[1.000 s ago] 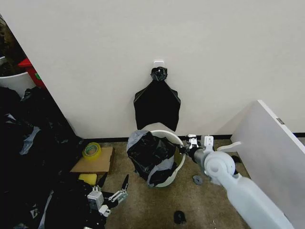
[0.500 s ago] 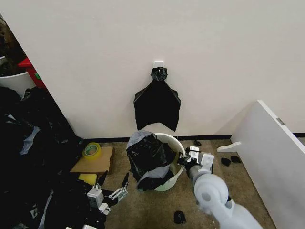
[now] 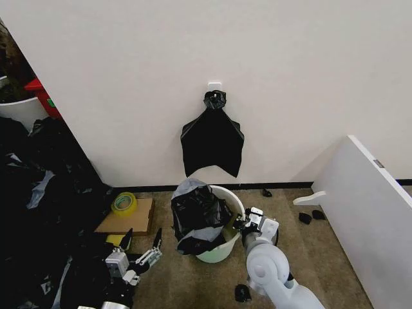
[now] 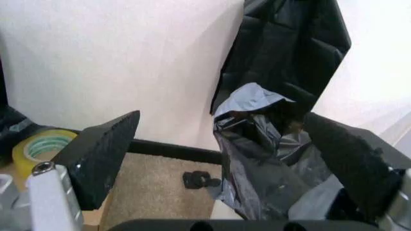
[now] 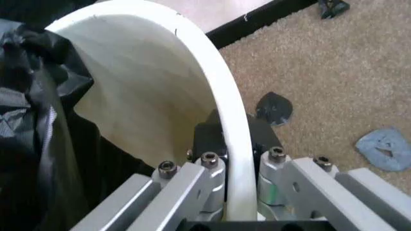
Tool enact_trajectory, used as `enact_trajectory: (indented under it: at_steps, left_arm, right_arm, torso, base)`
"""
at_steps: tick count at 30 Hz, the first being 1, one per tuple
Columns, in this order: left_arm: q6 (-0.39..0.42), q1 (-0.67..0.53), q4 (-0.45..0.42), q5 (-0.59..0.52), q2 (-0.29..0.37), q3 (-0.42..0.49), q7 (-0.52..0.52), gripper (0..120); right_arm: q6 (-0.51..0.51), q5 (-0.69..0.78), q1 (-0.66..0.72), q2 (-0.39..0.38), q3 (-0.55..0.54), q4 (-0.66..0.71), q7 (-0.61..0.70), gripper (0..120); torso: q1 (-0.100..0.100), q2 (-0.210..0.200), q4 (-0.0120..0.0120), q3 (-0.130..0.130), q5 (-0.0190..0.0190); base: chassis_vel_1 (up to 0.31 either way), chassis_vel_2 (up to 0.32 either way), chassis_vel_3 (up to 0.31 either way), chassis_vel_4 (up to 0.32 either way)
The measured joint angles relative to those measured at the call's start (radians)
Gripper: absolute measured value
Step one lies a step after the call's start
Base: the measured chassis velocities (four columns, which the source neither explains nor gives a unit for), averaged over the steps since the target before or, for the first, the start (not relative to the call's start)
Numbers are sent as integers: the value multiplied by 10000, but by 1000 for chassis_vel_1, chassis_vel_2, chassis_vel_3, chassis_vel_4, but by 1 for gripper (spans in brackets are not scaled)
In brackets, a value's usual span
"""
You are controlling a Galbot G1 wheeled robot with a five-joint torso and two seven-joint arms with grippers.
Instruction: Place the garbage bag over the trash bin.
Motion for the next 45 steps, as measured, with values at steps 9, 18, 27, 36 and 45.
enact_trajectory:
  at_steps: [9, 18, 27, 36, 45]
  left_arm:
    - [23, -129, 72, -57, 54, -14, -25, 100]
    - [60, -109, 78, -58, 53, 28, -33, 100]
    - [555, -205, -170, 24, 87, 189, -309, 100]
    - [2045, -770, -1222, -114, 555, 570, -902, 100]
    - [4817, -2050, -1893, -1484, 1046, 1166, -2020, 98]
  right_arm:
    - [70, -291, 95, 324, -131, -345, -116, 1]
    - [102, -277, -40, 482, -110, -350, -93, 1]
    - [189, -300, -454, 386, 29, -32, -145, 29]
    - [37, -1365, -1291, 101, 168, 894, -563, 62]
    - [-119, -2206, -1959, -288, 294, 1912, -877, 94]
  torso:
    - [0, 0, 0, 0, 0]
    - [0, 0, 0, 0, 1]
    - [0, 0, 0, 0, 1]
    - [0, 0, 0, 0, 3]
    - [0, 0, -4, 0, 0]
  base:
    - [0, 0, 0, 0]
    - [0, 0, 0, 0]
    - [0, 0, 0, 0]
    - [0, 0, 0, 0]
    - [0, 0, 0, 0]
